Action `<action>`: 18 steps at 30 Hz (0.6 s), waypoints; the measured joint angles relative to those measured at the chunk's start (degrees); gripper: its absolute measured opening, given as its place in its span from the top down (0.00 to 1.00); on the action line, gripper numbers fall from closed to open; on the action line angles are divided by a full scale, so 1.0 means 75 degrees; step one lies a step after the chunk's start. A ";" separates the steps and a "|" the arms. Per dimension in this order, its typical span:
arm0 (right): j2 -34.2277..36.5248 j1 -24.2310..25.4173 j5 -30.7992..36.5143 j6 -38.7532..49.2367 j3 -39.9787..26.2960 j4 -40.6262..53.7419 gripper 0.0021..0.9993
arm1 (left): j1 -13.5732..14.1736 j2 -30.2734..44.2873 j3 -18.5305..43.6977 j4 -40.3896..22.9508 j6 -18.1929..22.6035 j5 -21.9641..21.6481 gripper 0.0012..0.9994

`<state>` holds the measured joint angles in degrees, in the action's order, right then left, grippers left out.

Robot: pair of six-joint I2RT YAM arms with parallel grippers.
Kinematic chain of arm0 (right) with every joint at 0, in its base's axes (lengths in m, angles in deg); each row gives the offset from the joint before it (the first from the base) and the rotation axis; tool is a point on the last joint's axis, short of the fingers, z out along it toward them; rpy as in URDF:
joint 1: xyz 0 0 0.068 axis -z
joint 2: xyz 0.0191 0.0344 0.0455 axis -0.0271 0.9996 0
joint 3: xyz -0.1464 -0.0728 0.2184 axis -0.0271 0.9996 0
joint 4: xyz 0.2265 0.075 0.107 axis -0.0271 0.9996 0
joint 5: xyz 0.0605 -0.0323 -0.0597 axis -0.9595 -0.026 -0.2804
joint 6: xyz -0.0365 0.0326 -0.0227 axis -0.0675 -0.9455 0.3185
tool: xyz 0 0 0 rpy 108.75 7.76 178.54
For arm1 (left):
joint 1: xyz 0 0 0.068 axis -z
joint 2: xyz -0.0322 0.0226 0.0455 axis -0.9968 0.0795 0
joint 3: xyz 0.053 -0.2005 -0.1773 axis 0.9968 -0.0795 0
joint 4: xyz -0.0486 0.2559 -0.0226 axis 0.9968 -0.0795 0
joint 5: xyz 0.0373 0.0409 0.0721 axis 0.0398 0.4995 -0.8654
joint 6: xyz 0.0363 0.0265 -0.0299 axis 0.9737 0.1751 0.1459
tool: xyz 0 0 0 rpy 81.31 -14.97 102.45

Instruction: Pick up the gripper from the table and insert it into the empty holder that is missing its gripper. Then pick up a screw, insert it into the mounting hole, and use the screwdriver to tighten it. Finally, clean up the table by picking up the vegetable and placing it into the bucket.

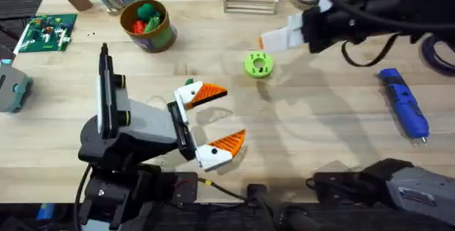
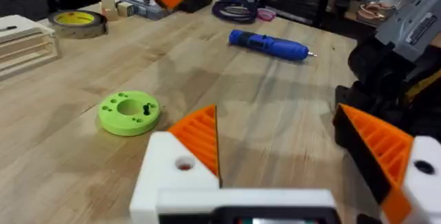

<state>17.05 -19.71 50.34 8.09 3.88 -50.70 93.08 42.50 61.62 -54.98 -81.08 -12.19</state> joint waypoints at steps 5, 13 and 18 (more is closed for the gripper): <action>0.0532 -0.0407 0.0199 0.0036 0.0000 0.0105 0.05 | 0.0000 -0.0001 0.0000 0.0002 0.0000 0.0000 0.01; 0.1620 -0.1105 0.1418 0.0131 0.0000 0.0135 0.05 | 0.0000 -0.0002 0.0000 0.0000 0.0000 0.0000 0.01; 0.2033 -0.1282 0.1871 0.0131 0.0000 0.0061 0.05 | 0.0000 -0.0001 0.0000 0.0001 0.0000 0.0000 0.00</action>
<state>32.30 -29.32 64.38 9.07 3.88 -50.24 93.08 42.49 61.62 -54.97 -81.08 -12.19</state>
